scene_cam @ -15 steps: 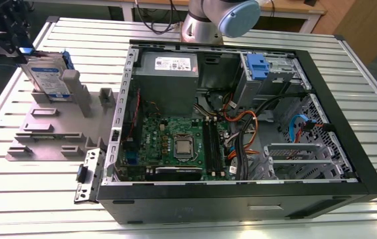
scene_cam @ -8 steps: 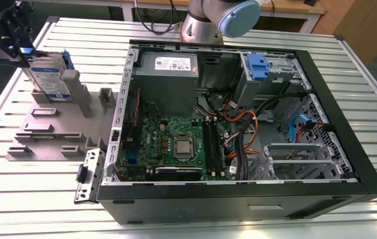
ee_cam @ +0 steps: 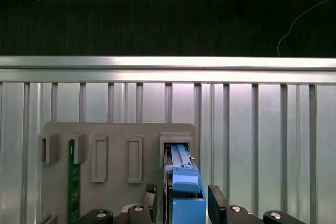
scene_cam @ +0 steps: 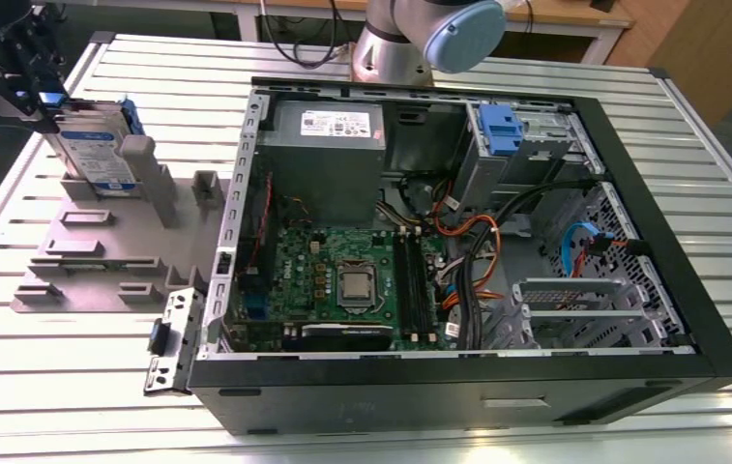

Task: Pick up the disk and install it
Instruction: 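Pick up the disk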

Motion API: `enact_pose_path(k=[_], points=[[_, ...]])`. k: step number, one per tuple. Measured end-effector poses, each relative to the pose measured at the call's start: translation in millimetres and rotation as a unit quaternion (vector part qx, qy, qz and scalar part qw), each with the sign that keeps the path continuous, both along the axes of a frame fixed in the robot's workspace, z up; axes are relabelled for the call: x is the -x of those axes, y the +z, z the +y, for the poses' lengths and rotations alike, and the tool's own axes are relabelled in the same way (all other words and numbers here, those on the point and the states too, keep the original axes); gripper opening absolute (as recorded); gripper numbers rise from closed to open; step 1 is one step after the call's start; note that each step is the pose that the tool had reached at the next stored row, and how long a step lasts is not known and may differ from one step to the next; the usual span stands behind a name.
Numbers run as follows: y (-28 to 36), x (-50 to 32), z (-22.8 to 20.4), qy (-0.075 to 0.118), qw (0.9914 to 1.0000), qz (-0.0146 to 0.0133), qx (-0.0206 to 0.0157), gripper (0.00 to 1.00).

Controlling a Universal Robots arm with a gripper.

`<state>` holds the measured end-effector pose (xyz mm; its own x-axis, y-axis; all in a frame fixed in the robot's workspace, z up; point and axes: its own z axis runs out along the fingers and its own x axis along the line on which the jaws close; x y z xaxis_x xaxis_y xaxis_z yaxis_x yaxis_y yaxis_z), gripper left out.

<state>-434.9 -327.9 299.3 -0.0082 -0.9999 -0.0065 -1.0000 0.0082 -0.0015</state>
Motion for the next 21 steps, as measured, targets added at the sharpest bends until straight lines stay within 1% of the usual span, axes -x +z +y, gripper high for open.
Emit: enact_pose_path(k=[9, 11, 13, 21], points=[[-0.2, 0.0, 0.0, -0.001, 1.00000, 0.0000, 0.0000, 0.51], [-0.3, 0.0, 0.0, -0.008, 0.99997, -0.0001, 0.0000, 0.51], [-0.7, 0.0, 0.0, -0.022, 0.99977, -0.0001, 0.0000, 0.51], [-0.7, 0.1, 0.0, -0.023, 0.99974, 0.0000, -0.0002, 0.51]])
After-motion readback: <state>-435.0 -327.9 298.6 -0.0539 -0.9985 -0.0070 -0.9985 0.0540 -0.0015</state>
